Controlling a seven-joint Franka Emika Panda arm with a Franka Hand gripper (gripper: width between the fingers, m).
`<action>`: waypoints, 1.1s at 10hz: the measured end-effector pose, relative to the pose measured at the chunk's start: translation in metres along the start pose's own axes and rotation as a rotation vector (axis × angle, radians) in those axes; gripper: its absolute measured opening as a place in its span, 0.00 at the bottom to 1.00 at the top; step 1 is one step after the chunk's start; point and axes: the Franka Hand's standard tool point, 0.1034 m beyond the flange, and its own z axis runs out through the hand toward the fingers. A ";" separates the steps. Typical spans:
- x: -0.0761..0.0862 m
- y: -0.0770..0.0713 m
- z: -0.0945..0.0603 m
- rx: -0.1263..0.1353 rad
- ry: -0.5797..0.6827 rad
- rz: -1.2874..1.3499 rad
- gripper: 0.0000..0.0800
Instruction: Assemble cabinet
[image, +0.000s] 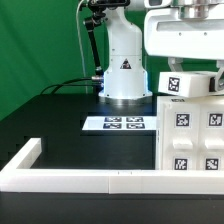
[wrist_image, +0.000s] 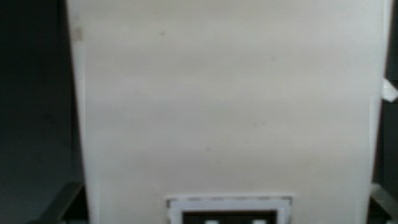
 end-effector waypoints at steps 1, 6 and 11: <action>0.000 0.000 0.000 0.004 -0.002 0.125 0.68; 0.001 0.001 0.001 0.016 -0.036 0.474 0.68; 0.003 0.001 0.001 0.023 -0.075 0.744 0.68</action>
Offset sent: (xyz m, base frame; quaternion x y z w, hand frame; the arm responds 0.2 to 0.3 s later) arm -0.0069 -0.0014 -0.0020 0.0039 -0.0125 0.1905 0.9816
